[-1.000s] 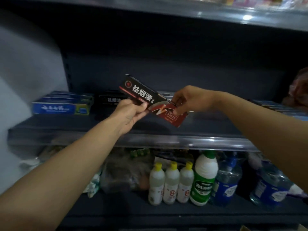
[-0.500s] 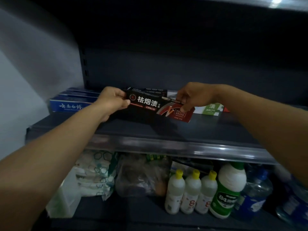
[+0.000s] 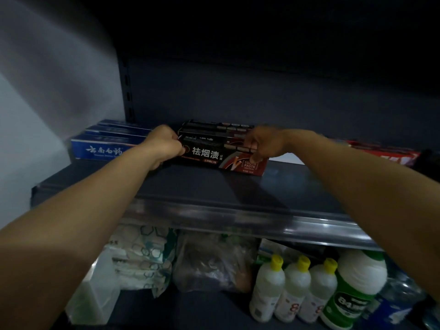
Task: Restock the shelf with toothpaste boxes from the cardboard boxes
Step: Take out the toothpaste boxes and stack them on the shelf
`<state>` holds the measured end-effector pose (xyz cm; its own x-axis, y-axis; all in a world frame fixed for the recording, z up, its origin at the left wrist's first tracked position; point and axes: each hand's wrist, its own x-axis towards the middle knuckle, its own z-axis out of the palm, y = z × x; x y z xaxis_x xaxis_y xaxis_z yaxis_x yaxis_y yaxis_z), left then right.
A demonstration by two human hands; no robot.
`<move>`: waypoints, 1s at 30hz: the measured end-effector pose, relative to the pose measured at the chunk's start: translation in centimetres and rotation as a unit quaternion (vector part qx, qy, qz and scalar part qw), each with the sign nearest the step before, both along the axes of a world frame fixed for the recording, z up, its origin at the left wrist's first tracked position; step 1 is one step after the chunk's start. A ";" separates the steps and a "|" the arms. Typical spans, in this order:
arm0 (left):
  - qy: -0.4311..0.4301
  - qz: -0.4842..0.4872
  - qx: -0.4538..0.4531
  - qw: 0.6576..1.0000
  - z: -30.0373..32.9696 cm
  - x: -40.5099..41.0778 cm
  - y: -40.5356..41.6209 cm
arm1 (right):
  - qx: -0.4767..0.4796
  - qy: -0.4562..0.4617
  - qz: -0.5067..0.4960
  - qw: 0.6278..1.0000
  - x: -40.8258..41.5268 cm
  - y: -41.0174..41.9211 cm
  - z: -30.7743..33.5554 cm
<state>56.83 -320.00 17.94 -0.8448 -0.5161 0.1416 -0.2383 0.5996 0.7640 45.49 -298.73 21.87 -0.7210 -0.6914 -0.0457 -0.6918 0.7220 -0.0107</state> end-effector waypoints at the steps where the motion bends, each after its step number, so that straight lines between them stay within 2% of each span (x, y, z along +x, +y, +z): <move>1: -0.001 0.001 0.000 1.000 0.1 -0.2 -0.1 | 0.001 0.001 -0.002 1.000 -0.3 -0.3 -0.1; 19: -0.007 0.008 0.026 1.000 0.8 -2.9 0.2 | -0.037 0.059 -0.025 0.997 -2.9 -1.9 -0.9; 30: 0.019 -0.027 -0.003 0.999 3.4 -0.6 4.4 | -0.037 0.080 -0.018 0.996 -0.1 1.7 1.3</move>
<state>56.23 -315.60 21.37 -0.8648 -0.4699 0.1770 -0.1765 0.6145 0.7689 45.41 -297.00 23.20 -0.7394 -0.6621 0.1220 -0.6625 0.7478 0.0434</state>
